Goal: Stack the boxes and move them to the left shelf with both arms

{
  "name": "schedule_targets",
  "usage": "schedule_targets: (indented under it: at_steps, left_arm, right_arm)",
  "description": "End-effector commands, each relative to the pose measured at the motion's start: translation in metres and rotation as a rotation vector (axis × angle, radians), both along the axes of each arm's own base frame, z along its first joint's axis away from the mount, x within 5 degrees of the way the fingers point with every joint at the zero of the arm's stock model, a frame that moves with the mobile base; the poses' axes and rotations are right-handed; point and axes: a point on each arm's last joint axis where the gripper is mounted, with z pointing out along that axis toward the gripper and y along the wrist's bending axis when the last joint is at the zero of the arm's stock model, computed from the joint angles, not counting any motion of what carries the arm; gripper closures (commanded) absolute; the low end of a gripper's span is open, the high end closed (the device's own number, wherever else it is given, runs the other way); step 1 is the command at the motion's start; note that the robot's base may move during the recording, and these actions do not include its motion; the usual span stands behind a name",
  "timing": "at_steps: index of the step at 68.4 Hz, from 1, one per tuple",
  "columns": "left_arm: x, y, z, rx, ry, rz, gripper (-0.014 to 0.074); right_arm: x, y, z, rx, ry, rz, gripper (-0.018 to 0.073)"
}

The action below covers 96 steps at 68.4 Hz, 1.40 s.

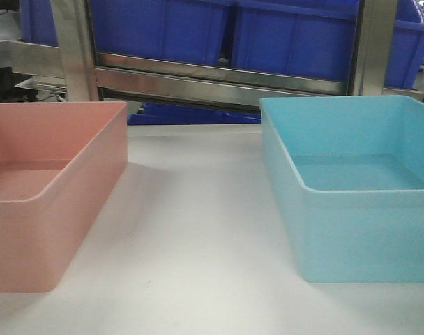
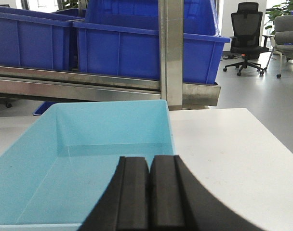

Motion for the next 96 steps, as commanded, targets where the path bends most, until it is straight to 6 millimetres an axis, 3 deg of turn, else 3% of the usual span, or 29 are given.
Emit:
schedule_targets:
  at_steps: [1, 33, 41, 59, 78, 96]
  left_arm:
    - [-0.001, 0.001, 0.0, -0.011, -0.072, 0.005, 0.0601]
    - [-0.002, 0.001, 0.001, -0.013, -0.073, 0.005, 0.0601]
    - [-0.002, 0.0, 0.011, -0.011, -0.059, 0.001, 0.0601]
    - [0.008, -0.003, 0.039, -0.007, 0.18, -0.024, 0.0601]
    - [0.051, -0.008, 0.075, 0.015, 0.492, -0.043, 0.0601]
    - [0.109, -0.014, 0.086, 0.035, 0.779, -0.056, 0.0601]
  right_arm:
    - [-0.001, 0.0, 0.008, -0.006, -0.091, -0.004, 0.0503]
    - [-0.001, 0.0, 0.008, -0.006, -0.091, -0.004, 0.0503]
    - [-0.001, 0.0, 0.008, -0.006, -0.091, -0.004, 0.0503]
    - [-0.001, 0.0, 0.008, -0.006, -0.091, -0.004, 0.0503]
    - [-0.001, 0.0, 0.008, -0.006, -0.091, -0.004, 0.0503]
    - [-0.001, 0.0, 0.008, -0.006, -0.091, -0.004, 0.0503]
